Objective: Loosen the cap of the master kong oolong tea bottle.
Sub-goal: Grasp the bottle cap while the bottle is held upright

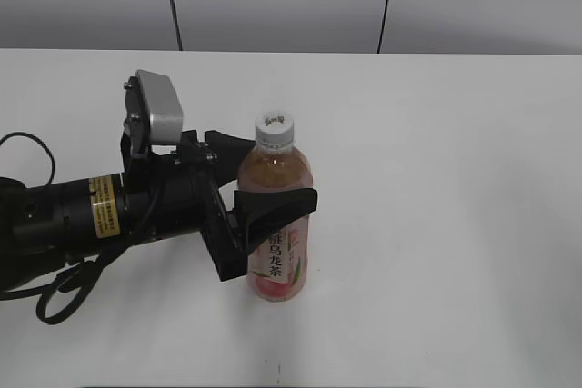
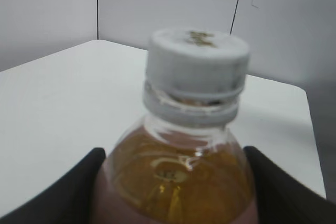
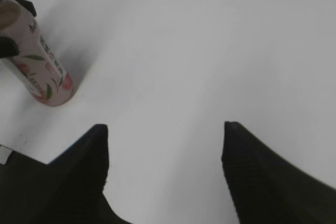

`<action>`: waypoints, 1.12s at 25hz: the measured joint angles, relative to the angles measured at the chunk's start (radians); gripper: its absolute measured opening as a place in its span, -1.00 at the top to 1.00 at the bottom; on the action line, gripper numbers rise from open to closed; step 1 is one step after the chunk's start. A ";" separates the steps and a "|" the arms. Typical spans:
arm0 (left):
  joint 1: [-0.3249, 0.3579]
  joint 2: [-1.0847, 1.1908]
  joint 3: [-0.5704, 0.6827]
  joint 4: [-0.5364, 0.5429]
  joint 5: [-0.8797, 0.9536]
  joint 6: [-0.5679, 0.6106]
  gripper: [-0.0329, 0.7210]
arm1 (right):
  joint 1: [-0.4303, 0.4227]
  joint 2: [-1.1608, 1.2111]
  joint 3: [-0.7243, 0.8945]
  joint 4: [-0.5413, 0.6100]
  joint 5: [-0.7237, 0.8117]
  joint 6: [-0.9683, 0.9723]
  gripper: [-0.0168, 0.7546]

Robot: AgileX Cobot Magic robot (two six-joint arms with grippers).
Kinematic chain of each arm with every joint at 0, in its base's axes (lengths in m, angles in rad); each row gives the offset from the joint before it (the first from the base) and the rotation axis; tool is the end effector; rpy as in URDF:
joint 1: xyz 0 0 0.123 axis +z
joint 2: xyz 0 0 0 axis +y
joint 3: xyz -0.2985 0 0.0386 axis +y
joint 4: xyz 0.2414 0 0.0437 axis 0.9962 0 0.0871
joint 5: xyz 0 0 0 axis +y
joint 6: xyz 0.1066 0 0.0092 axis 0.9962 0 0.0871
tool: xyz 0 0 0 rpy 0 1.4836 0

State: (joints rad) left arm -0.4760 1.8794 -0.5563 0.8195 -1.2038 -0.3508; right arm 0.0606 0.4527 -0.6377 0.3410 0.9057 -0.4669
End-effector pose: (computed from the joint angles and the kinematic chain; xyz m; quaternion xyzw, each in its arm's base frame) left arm 0.2386 -0.2051 0.1584 0.4019 0.6350 -0.4099 0.5170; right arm 0.0607 0.0319 0.3169 -0.1972 0.8575 0.0732 0.4696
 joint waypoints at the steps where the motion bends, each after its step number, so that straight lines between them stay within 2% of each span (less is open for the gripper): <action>1: 0.000 0.000 0.000 0.000 0.000 0.000 -0.32 | 0.004 0.056 -0.028 0.019 -0.013 -0.023 -0.37; 8: 0.000 0.000 0.000 0.000 0.000 0.000 -0.32 | 0.017 0.434 -0.289 0.134 0.001 -0.134 -0.37; 16: 0.000 0.000 0.000 0.001 -0.001 0.000 -0.32 | 0.037 0.752 -0.639 0.189 0.182 -0.156 -0.37; 20: 0.000 0.000 0.000 0.002 -0.002 0.000 -0.32 | 0.157 0.891 -0.795 0.071 0.279 -0.153 -0.37; 26: 0.000 0.000 0.000 0.002 -0.002 0.000 -0.32 | 0.372 1.089 -0.988 -0.245 0.303 0.024 -0.37; 28: 0.000 0.000 0.000 0.002 -0.002 0.000 -0.32 | 0.419 1.138 -1.020 -0.263 0.304 0.067 -0.34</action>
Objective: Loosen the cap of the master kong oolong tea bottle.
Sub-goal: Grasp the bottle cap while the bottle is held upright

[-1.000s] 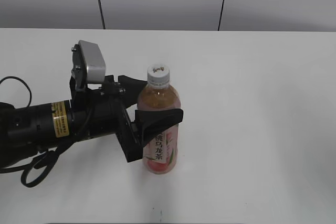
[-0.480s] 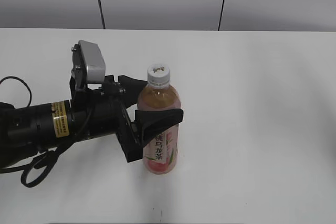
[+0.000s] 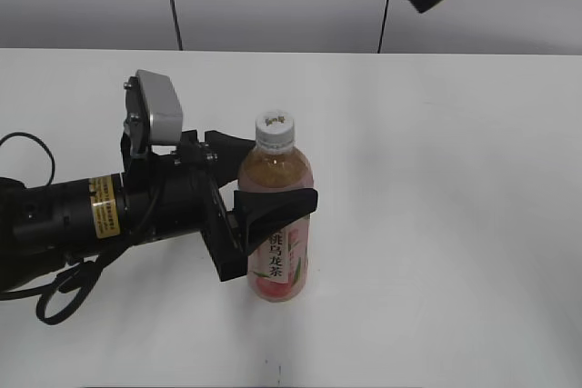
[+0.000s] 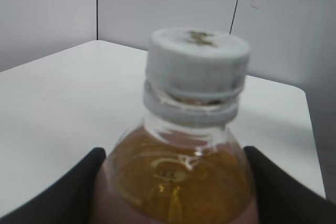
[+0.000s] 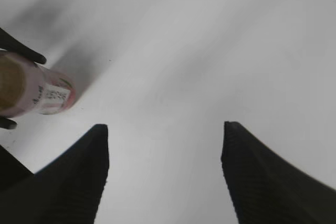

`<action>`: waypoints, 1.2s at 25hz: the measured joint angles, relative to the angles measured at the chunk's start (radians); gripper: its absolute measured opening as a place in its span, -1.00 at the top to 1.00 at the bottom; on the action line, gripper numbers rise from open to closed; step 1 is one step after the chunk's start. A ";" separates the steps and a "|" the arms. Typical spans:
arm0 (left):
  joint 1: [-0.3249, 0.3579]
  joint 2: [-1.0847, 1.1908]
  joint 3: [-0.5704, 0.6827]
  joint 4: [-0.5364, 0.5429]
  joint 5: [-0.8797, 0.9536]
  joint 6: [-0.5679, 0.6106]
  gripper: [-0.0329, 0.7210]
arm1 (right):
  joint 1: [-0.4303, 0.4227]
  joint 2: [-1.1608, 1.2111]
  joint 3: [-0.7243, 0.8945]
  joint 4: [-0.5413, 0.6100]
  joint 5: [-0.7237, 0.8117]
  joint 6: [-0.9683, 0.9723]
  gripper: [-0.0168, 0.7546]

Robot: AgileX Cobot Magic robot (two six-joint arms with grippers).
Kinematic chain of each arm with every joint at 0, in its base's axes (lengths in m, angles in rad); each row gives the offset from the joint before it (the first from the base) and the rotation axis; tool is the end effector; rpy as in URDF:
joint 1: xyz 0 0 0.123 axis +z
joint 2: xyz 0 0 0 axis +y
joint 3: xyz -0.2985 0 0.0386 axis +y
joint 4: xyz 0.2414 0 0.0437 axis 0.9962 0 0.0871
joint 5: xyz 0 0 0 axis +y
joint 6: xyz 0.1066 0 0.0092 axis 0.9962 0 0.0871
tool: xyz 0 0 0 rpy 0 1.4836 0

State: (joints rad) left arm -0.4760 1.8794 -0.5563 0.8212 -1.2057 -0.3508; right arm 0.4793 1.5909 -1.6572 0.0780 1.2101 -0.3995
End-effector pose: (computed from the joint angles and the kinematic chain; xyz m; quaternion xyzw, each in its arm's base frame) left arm 0.2384 -0.2052 0.1585 0.4024 0.6341 -0.4107 0.5171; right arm 0.2937 0.1614 0.3873 -0.4075 0.8763 0.0489 0.2523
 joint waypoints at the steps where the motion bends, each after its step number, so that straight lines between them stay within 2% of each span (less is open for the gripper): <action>1: 0.000 0.000 0.000 0.000 0.000 0.000 -0.32 | 0.013 0.017 -0.013 0.005 0.000 0.016 -0.32; 10: 0.000 0.000 0.000 0.000 -0.001 0.000 -0.32 | 0.072 0.064 -0.027 0.159 0.006 0.168 -0.23; 14: 0.000 0.000 0.000 0.000 -0.001 0.000 -0.32 | 0.144 0.084 -0.030 0.171 0.007 0.218 -0.23; 20: 0.000 0.000 0.000 0.000 -0.001 -0.001 -0.32 | 0.207 0.162 -0.032 0.178 0.007 0.352 -0.23; 30: 0.000 0.000 0.000 0.000 -0.001 -0.001 -0.32 | 0.216 0.223 -0.032 0.196 0.008 0.405 -0.23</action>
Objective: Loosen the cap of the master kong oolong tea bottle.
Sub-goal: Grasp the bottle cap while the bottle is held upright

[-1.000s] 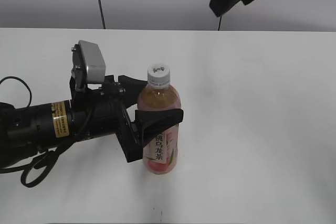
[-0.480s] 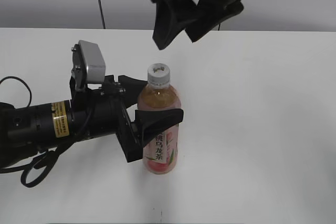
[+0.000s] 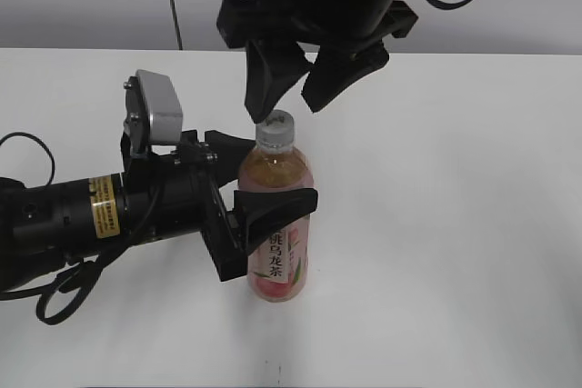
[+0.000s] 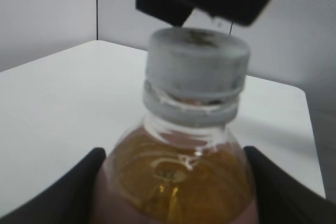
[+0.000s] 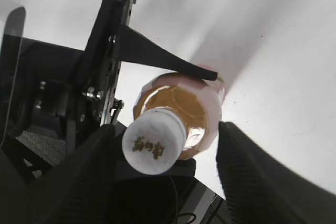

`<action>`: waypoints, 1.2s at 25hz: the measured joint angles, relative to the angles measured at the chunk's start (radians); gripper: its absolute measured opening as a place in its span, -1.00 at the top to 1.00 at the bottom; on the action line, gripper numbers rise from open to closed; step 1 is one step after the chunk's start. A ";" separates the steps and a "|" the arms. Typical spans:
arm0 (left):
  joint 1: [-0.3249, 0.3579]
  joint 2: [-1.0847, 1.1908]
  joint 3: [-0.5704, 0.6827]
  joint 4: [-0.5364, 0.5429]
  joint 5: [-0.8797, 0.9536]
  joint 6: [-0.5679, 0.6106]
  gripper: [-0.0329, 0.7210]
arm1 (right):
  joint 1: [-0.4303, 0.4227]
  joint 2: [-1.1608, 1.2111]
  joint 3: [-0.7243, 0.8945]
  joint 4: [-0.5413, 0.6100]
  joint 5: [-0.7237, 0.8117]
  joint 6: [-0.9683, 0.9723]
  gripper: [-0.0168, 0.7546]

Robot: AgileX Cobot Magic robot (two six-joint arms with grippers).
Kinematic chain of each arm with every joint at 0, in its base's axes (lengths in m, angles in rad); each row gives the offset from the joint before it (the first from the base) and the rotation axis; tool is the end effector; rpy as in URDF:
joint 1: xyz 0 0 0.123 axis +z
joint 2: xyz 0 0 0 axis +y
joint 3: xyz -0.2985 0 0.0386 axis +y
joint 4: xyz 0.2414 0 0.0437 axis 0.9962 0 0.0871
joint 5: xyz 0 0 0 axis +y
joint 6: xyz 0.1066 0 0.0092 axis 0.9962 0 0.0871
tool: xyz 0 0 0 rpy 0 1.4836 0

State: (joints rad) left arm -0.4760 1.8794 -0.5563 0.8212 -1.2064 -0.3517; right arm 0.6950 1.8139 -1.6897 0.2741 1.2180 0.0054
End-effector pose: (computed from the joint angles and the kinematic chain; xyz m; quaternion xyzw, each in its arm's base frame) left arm 0.2383 -0.2052 0.1586 0.4020 0.6341 -0.4111 0.5170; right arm 0.2802 0.2691 0.3189 -0.3058 0.9297 0.1793 0.1003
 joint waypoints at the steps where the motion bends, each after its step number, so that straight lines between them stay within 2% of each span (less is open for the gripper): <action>1: 0.000 0.000 0.000 0.000 0.000 0.000 -0.32 | 0.000 0.000 0.000 0.001 0.000 0.000 -0.23; 12: 0.000 0.000 0.000 0.000 0.000 0.000 -0.32 | 0.001 0.020 0.000 0.007 0.000 0.001 -0.23; 16: 0.000 0.000 0.000 0.000 0.000 0.000 -0.32 | 0.025 0.041 0.000 0.003 0.000 0.001 -0.22; 21: 0.000 0.000 0.000 0.000 0.000 0.000 -0.32 | 0.061 0.056 0.000 -0.051 0.002 0.001 0.01; 24: 0.000 0.000 0.000 0.000 0.000 0.000 -0.32 | 0.061 0.055 0.000 -0.065 0.002 0.001 0.06; 26: 0.000 0.000 0.000 0.000 0.000 0.000 -0.32 | 0.061 0.051 0.000 -0.070 0.002 0.001 0.05; 30: 0.000 0.000 0.000 0.000 0.000 0.000 -0.32 | 0.061 0.042 0.000 -0.073 0.002 0.001 -0.11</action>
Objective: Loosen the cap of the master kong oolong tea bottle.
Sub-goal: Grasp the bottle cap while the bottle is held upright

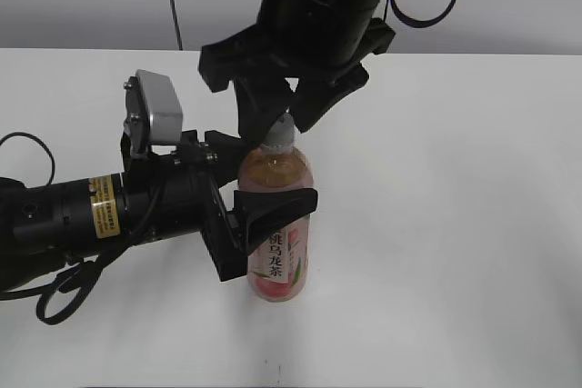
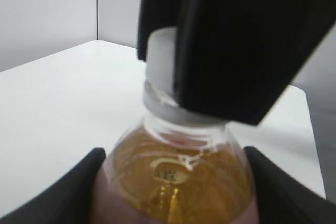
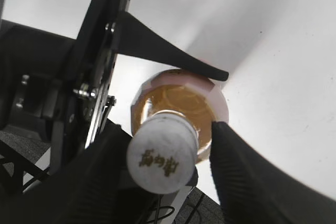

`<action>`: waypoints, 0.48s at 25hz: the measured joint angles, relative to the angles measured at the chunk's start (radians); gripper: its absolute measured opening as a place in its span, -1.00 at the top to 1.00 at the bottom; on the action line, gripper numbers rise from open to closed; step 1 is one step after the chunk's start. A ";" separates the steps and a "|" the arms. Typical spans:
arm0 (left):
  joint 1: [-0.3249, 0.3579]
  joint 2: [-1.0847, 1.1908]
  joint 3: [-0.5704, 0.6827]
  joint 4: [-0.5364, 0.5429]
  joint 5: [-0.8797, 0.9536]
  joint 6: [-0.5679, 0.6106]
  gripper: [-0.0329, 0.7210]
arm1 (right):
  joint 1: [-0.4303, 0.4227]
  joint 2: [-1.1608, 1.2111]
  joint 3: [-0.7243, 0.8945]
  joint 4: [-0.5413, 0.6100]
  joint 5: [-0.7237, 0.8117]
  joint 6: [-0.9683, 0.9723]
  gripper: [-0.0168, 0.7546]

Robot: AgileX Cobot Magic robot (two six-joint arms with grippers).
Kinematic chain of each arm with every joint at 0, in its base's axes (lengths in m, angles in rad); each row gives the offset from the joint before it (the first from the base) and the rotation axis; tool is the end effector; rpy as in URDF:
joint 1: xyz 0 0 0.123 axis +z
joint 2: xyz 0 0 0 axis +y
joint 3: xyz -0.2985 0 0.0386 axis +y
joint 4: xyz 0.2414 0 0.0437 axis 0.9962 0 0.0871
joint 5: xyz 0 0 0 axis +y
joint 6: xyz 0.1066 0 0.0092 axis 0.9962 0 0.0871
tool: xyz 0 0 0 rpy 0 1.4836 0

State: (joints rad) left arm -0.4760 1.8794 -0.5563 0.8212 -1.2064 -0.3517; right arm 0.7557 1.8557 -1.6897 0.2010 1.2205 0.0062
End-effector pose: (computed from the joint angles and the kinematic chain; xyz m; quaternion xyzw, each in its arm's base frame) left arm 0.2383 -0.2052 0.1586 0.4020 0.6341 -0.4111 0.5170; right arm 0.2737 0.2855 0.3007 -0.3410 0.9252 0.1411 0.0885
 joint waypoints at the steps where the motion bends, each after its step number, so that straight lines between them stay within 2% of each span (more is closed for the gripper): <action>1: 0.000 0.000 0.000 0.000 0.000 0.000 -0.32 | 0.000 -0.002 0.000 0.000 0.000 0.000 -0.14; 6: 0.000 0.000 0.000 0.000 0.000 0.000 -0.32 | 0.000 -0.003 0.000 0.003 0.000 0.000 -0.13; 12: 0.000 0.000 0.000 0.000 0.000 0.000 -0.32 | 0.000 -0.003 0.000 0.004 0.000 0.001 0.17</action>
State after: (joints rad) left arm -0.4760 1.8794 -0.5563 0.8212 -1.2064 -0.3517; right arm 0.7557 1.8525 -1.6897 0.2050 1.2205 0.0072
